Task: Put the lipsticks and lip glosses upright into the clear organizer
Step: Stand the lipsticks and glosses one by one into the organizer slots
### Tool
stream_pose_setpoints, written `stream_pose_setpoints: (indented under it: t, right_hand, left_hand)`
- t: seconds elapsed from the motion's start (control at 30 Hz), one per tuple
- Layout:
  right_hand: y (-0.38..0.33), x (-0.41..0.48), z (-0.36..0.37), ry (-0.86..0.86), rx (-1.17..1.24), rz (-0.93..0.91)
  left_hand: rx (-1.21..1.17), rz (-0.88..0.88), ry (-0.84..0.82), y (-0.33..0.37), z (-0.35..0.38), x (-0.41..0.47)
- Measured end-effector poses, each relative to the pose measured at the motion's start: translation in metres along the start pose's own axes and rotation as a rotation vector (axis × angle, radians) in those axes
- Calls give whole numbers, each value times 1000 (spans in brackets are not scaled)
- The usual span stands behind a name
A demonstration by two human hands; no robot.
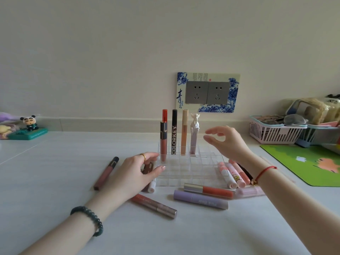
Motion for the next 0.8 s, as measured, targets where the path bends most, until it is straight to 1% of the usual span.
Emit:
stream_pose_setpoints:
  t: [0.1,0.2,0.3,0.4,0.5,0.7,0.8]
  right_hand:
    - [9,1,-29,72,0,14]
    - [25,0,-65,184,28,76]
    - [51,-9,-89,221,-46,146]
    - [83,-18,-99,168,-153,254]
    - [104,-25,-102,60,-272,347]
    - [110,-32,-94,-137,-412,377]
    - [109,-33,-91,-181,-469,367]
  left_hand:
    - [21,-11,-19,-1,2,-1]
    - [47,-19,-40,-3,3,-3]
    - [57,-21,-63,-1,2,-6]
    - [67,-13,-72,0,2,-7]
    - [84,-2,-73,2,1,-9]
    - [90,-8,-76,2,1,-10]
    - [64,-19,-98,3,0,-11]
Point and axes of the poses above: each hand's wrist, its own x-axis towards the middle knuckle, its own z-axis out of the palm, y = z × x, the point moved 4 cm from there along x, towards the middle knuckle, and after that the axes turned 15 degrees about y, right-handed, at the moved point
